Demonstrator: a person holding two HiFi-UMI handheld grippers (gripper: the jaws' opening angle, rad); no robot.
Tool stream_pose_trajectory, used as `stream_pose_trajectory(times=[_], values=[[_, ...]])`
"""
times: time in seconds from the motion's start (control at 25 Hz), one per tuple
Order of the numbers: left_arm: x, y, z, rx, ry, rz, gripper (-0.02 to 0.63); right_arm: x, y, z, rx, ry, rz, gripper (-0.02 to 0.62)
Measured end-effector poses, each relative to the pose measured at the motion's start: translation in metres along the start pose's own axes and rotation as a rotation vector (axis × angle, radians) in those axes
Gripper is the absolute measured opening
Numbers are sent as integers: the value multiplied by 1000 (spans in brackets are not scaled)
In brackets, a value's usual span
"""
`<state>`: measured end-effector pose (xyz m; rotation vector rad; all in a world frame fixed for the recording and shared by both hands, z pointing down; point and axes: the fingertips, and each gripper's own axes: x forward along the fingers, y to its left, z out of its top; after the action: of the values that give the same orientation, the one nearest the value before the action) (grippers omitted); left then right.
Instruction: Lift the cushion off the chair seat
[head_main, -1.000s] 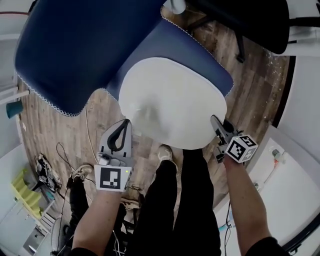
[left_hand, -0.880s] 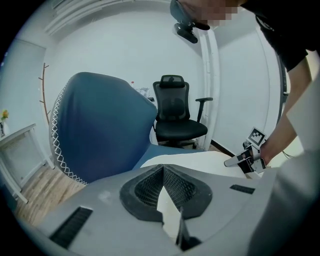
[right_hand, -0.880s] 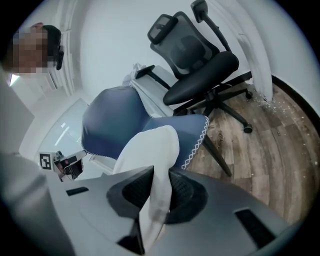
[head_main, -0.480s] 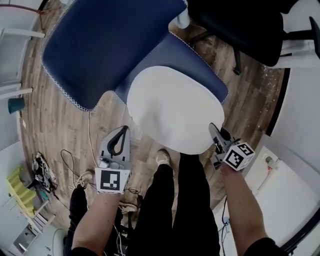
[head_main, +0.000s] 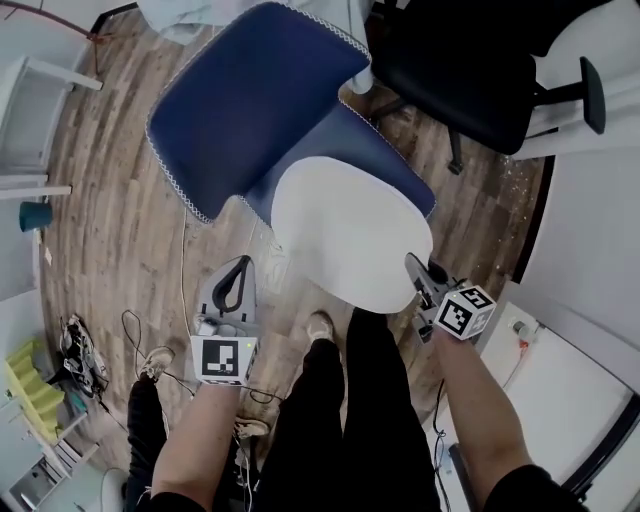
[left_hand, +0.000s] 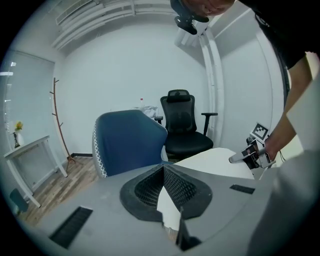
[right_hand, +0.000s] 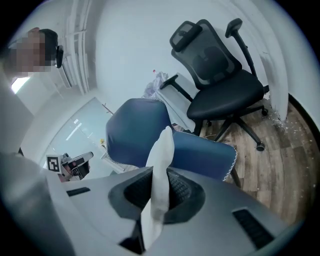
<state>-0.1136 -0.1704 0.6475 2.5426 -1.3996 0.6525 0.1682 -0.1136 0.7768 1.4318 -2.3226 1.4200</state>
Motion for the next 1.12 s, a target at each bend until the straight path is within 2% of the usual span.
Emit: stream_pose_trajectory(times=[0.44, 0.72, 0.8, 0.96, 1.12], values=[[-48, 3, 21, 3, 11, 0, 5, -13, 55, 37, -25, 1, -16, 40], [-68, 15, 59, 29, -21, 21, 5, -25, 89, 43, -36, 11, -9, 38], [-73, 25, 71, 32, -39, 42, 5, -27, 97, 47, -29, 10, -9, 38], [-84, 41, 89, -15, -68, 98, 5, -28, 113, 54, -35, 18, 7, 38], [-95, 31, 94, 22, -70, 62, 5, -28, 130, 64, -70, 32, 17, 38]])
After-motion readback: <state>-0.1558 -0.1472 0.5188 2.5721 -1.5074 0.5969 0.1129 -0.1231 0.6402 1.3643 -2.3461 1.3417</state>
